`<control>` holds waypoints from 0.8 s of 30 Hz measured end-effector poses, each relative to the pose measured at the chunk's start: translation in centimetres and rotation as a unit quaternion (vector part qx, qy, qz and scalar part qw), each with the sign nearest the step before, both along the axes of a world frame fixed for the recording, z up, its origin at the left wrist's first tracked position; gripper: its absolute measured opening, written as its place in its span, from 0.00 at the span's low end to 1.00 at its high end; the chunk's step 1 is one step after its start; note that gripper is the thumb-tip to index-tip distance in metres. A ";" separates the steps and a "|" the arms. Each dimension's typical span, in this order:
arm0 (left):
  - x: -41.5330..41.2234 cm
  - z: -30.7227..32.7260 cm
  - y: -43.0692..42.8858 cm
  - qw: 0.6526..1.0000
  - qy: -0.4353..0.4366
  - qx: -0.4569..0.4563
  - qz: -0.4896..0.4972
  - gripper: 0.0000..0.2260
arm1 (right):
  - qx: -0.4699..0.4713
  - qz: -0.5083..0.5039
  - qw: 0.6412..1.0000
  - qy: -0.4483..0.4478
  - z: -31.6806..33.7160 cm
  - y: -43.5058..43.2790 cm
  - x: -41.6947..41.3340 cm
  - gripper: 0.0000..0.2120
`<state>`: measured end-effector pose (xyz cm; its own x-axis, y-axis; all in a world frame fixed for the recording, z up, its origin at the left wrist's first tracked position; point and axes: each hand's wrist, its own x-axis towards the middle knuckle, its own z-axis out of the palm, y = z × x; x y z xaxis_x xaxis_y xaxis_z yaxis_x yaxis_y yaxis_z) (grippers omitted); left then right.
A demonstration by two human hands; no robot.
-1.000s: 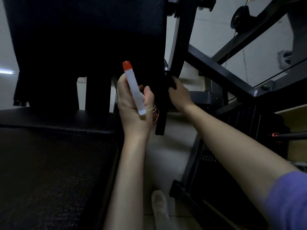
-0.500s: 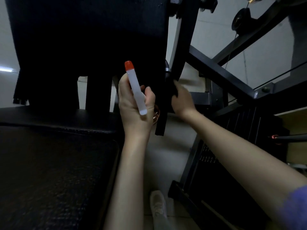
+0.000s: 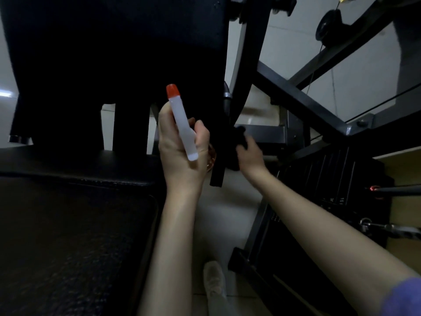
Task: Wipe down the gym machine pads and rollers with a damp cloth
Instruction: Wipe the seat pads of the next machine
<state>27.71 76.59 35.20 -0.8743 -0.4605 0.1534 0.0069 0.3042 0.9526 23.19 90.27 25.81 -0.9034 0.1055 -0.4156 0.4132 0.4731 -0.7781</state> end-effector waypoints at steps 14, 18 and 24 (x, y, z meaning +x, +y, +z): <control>-0.1 -0.4 -0.1 1.000 -0.003 -0.018 0.004 0.19 | 0.020 0.030 0.999 0.020 -1.5 -1.4 2.2 0.22; 0.1 -0.7 -0.1 1.000 -0.007 -0.015 0.000 0.21 | 0.023 0.050 0.995 0.078 -2.1 -2.3 -1.8 0.27; -0.1 -0.2 0.0 1.000 -0.004 -0.012 0.012 0.20 | 0.050 0.117 0.991 0.038 -1.7 -1.5 4.9 0.25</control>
